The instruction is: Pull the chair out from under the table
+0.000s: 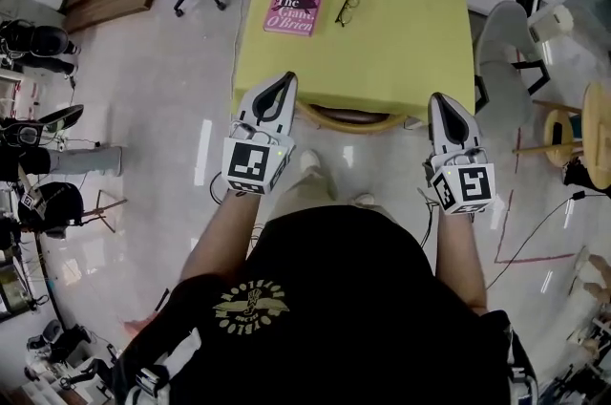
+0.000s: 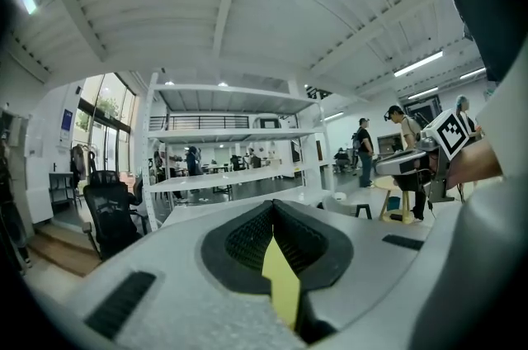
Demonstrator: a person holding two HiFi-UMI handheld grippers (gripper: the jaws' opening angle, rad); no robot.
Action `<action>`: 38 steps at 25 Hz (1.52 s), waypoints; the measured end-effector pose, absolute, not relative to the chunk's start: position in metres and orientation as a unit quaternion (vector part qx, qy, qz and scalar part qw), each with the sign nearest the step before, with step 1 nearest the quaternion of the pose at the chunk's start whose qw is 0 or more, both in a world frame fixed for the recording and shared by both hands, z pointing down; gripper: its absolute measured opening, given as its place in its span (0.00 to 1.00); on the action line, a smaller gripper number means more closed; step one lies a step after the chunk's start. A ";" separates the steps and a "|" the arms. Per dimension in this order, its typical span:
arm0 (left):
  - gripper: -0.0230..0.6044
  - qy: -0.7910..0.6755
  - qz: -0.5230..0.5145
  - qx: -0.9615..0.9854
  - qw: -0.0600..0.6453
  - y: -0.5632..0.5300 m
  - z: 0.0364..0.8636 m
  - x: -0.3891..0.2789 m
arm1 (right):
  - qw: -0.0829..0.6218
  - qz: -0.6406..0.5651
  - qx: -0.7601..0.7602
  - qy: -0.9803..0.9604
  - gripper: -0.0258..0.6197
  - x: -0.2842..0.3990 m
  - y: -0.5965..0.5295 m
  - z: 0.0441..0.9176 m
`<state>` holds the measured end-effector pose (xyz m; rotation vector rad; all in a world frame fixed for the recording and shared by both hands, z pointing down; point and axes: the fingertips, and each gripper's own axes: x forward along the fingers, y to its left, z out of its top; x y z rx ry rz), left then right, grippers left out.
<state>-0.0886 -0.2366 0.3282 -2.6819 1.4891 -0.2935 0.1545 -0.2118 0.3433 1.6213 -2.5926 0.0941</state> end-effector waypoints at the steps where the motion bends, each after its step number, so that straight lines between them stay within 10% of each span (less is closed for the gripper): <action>1: 0.05 0.479 -0.098 -0.872 0.032 -0.242 0.329 -0.089 | 0.043 0.032 0.532 -0.845 0.06 0.154 -0.216 0.344; 38: 0.05 0.267 -0.250 -0.931 -0.011 -0.308 0.490 -0.063 | 0.197 0.069 0.532 -0.821 0.06 0.109 -0.270 0.433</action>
